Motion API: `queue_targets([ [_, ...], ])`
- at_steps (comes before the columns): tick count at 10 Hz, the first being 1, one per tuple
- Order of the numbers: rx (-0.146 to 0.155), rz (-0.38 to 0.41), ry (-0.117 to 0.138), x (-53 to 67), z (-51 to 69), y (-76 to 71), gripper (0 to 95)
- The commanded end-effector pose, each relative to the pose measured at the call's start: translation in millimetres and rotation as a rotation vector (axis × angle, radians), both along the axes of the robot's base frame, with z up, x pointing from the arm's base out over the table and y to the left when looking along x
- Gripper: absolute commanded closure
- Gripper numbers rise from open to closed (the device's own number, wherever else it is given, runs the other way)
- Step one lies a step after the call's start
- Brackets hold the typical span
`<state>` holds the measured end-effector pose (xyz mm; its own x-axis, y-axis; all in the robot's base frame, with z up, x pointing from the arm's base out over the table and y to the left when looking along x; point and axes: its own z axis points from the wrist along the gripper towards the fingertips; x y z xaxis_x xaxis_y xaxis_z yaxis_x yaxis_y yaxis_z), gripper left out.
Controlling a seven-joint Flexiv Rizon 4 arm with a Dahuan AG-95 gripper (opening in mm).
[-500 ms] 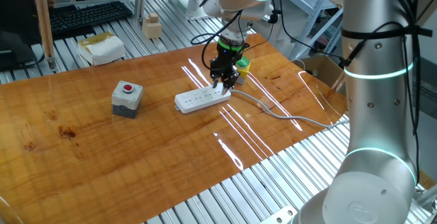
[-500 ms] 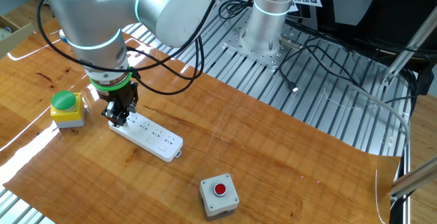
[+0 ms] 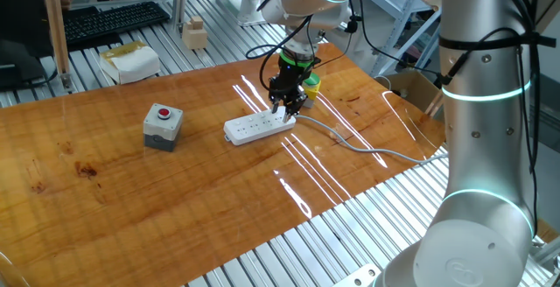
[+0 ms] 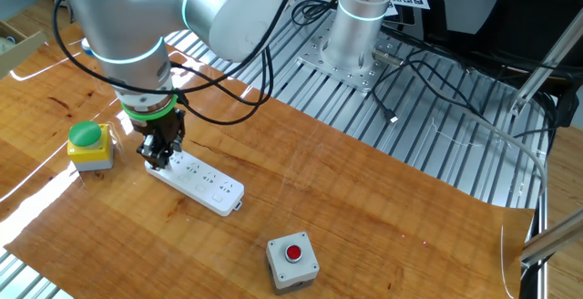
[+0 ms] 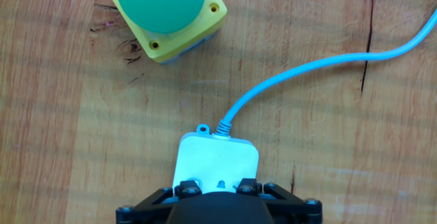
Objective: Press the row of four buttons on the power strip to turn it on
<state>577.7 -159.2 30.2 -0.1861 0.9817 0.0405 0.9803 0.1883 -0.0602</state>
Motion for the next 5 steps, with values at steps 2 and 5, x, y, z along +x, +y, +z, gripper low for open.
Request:
queue_targets([
  [2,0.002,0.004,0.009,-0.9,2.7,-1.0,57.0],
  [5,-0.003,0.004,0.011,-1.1,3.1,-1.1,57.0],
])
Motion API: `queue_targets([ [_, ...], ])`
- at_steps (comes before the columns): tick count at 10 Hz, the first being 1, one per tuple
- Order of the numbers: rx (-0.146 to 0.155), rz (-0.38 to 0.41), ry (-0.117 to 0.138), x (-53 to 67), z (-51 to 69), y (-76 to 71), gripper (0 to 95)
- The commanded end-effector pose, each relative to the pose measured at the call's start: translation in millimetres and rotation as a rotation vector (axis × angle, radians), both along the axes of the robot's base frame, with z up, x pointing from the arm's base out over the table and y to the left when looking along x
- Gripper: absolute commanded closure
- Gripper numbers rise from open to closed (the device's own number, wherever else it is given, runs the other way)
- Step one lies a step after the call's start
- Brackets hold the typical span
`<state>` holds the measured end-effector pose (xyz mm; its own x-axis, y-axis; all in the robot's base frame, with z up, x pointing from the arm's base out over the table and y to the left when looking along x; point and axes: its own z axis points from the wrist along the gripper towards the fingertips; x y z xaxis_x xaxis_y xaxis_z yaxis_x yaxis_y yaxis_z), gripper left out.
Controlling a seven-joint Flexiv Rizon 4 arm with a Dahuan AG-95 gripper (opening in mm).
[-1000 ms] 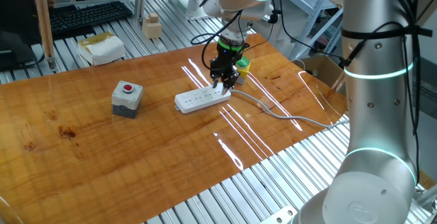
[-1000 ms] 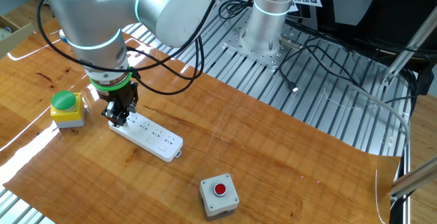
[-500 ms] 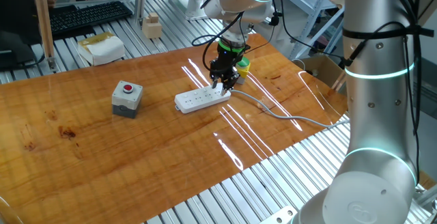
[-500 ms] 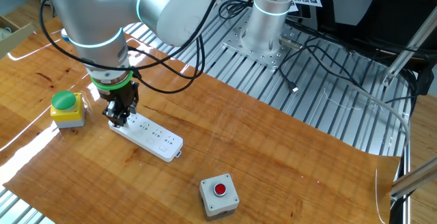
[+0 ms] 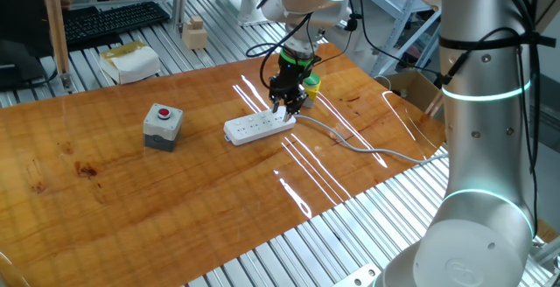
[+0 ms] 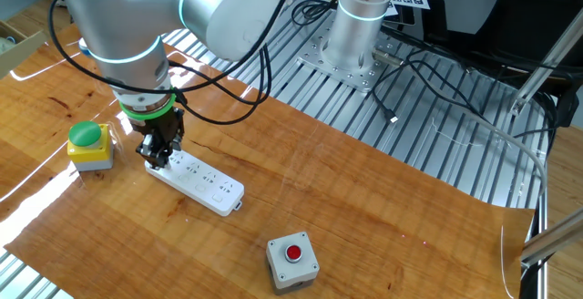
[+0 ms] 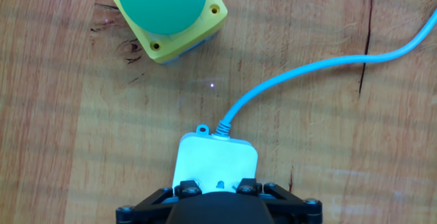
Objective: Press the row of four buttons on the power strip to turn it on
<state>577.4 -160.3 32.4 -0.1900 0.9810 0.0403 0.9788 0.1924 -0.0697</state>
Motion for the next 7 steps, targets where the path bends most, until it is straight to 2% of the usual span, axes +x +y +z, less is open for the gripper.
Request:
queue_targets([
  [1,-0.001,-0.001,0.002,-1.0,1.7,-0.1,57.0],
  [5,0.003,0.000,0.003,-2.7,1.8,0.5,57.0],
  [7,0.010,0.003,-0.004,-6.0,-5.4,3.2,57.0],
])
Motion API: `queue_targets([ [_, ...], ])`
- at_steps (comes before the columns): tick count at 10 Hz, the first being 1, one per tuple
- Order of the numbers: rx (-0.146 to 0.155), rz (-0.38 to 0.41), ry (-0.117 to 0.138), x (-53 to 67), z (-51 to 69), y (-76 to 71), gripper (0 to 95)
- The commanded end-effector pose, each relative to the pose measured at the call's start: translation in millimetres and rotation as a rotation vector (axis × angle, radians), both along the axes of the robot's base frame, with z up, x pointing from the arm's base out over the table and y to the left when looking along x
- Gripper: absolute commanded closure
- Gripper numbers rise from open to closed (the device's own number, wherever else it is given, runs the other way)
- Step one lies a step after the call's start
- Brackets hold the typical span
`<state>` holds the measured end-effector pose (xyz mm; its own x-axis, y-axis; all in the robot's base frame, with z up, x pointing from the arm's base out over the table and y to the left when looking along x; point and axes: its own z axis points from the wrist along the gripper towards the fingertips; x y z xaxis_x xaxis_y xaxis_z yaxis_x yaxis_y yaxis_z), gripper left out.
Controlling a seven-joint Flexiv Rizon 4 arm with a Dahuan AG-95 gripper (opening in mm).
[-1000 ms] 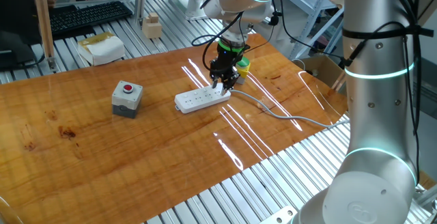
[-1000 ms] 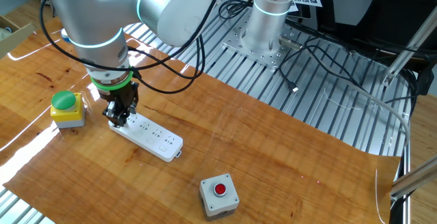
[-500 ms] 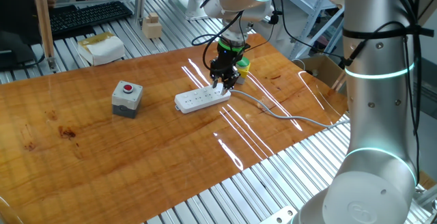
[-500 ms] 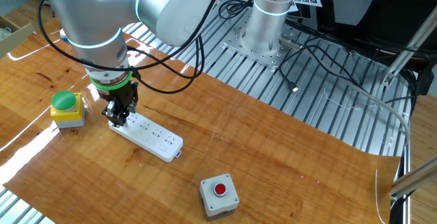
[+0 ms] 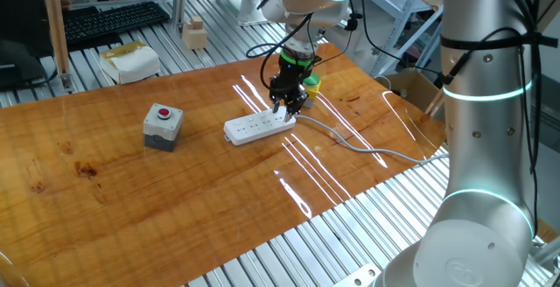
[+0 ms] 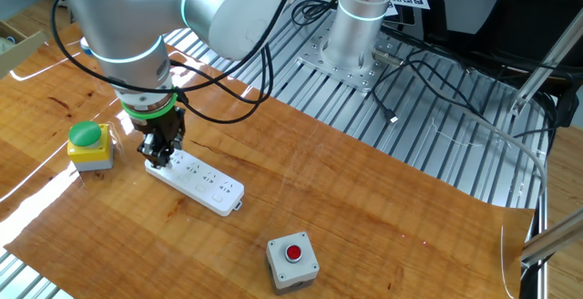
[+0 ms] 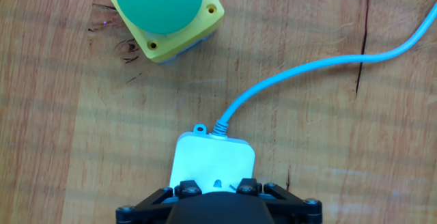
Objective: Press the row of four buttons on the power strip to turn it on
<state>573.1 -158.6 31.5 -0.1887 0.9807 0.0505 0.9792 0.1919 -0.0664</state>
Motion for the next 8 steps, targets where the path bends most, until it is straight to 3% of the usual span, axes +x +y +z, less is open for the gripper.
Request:
queue_targets([
  [1,-0.006,0.004,-0.013,-5.1,-12.1,3.6,57.0],
  [3,-0.012,-0.003,-0.013,-0.9,-7.1,0.5,57.0],
  [4,0.011,-0.008,-0.003,2.7,2.3,-2.9,38.0],
  [5,0.040,-0.013,0.006,5.1,9.7,-4.8,38.0],
  [6,0.024,-0.010,0.018,4.2,11.6,-3.0,38.0],
  [8,0.030,-0.021,0.023,2.9,12.2,1.8,38.0],
])
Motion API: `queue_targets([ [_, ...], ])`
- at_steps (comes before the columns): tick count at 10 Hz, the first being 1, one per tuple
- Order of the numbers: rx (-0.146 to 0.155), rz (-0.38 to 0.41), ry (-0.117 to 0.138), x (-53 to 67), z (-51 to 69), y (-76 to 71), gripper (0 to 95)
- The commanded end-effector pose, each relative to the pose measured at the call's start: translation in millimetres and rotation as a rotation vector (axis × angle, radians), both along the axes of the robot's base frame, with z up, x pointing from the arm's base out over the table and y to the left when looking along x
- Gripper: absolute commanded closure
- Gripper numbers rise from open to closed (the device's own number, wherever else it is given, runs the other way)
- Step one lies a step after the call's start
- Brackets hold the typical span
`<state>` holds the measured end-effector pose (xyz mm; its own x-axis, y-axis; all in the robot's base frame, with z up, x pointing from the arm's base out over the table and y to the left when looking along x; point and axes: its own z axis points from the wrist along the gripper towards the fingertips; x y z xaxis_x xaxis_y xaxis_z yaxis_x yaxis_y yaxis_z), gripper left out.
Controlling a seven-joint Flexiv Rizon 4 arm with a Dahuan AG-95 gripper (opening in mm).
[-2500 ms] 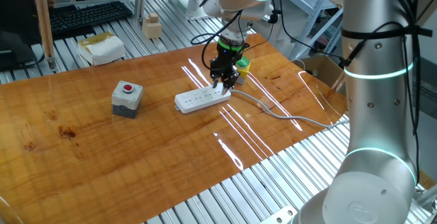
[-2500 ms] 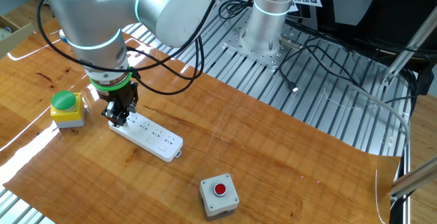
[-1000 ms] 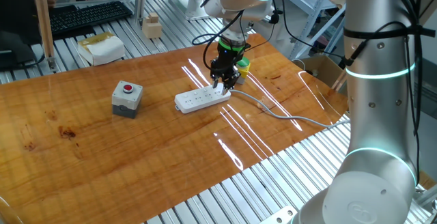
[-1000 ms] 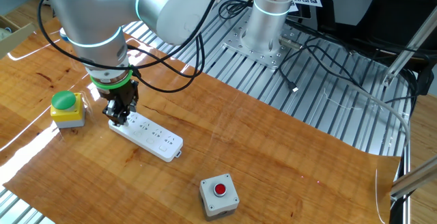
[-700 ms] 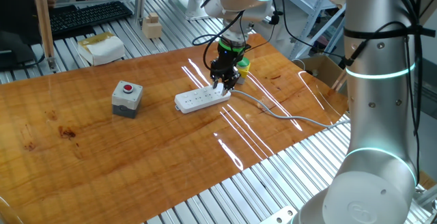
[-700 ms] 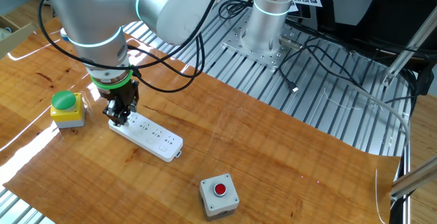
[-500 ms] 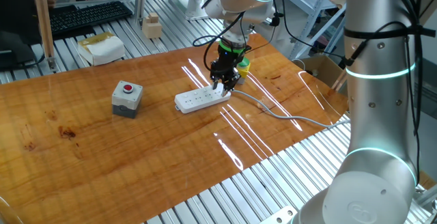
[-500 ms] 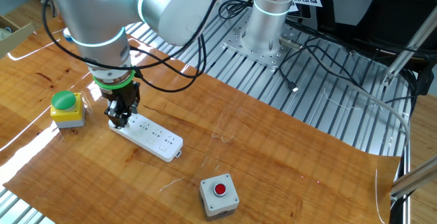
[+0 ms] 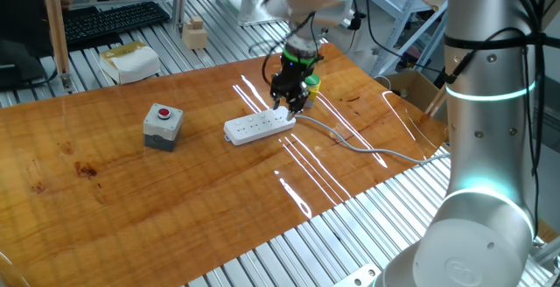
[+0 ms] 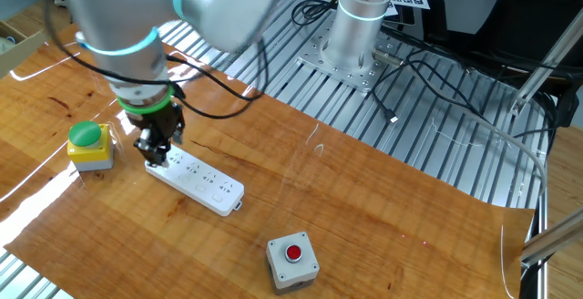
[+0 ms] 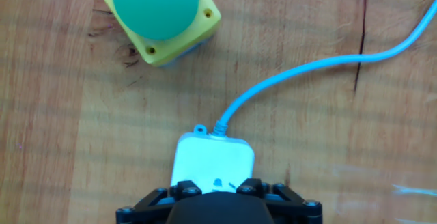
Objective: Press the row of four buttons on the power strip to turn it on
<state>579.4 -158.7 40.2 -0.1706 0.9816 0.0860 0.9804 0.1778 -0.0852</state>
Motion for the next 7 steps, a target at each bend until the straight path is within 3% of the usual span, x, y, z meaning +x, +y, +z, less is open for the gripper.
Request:
queue_targets([
  [1,-0.002,-0.006,-0.002,-4.5,3.6,5.0,38.0],
  [4,-0.006,-0.019,0.001,-11.3,4.8,21.0,38.0],
  [7,-0.004,-0.020,-0.002,-17.2,2.3,26.5,38.0],
])
